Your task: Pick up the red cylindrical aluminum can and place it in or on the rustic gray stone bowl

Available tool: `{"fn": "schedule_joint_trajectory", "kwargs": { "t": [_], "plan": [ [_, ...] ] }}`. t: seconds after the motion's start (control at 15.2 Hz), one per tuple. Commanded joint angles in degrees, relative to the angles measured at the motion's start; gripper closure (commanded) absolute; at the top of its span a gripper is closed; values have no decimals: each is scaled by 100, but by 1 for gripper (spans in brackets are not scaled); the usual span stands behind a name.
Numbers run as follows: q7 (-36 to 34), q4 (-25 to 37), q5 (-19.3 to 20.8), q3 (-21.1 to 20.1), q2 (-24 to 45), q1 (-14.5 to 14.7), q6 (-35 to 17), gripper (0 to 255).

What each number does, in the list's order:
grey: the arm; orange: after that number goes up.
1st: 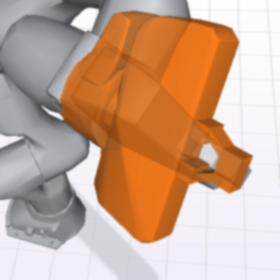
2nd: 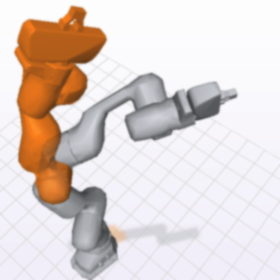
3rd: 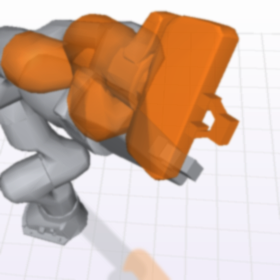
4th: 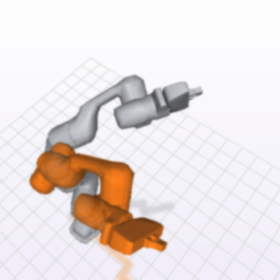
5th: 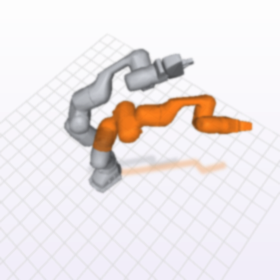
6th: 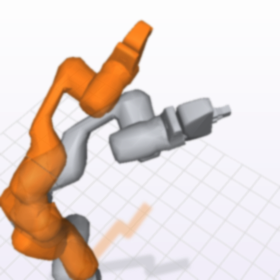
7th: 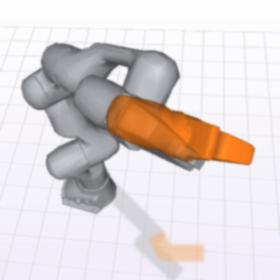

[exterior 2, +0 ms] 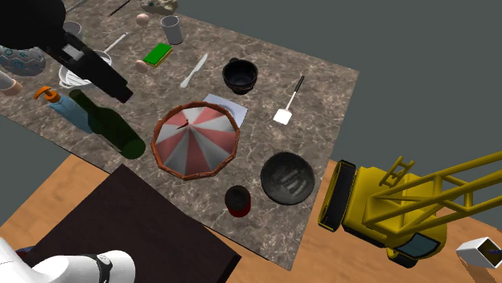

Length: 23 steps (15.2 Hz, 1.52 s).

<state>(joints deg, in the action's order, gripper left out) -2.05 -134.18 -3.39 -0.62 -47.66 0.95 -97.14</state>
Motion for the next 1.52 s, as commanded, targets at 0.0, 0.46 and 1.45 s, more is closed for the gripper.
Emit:
{"fn": "schedule_joint_trajectory", "kwargs": {
  "t": [0.0,0.46,1.45],
  "plan": [
    [0,0,0,0,0,0,0,0],
    [312,-1150,271,294,46,-202,-1032,0],
    [983,-2690,971,1096,1592,-819,-3822,0]
  ]
}}
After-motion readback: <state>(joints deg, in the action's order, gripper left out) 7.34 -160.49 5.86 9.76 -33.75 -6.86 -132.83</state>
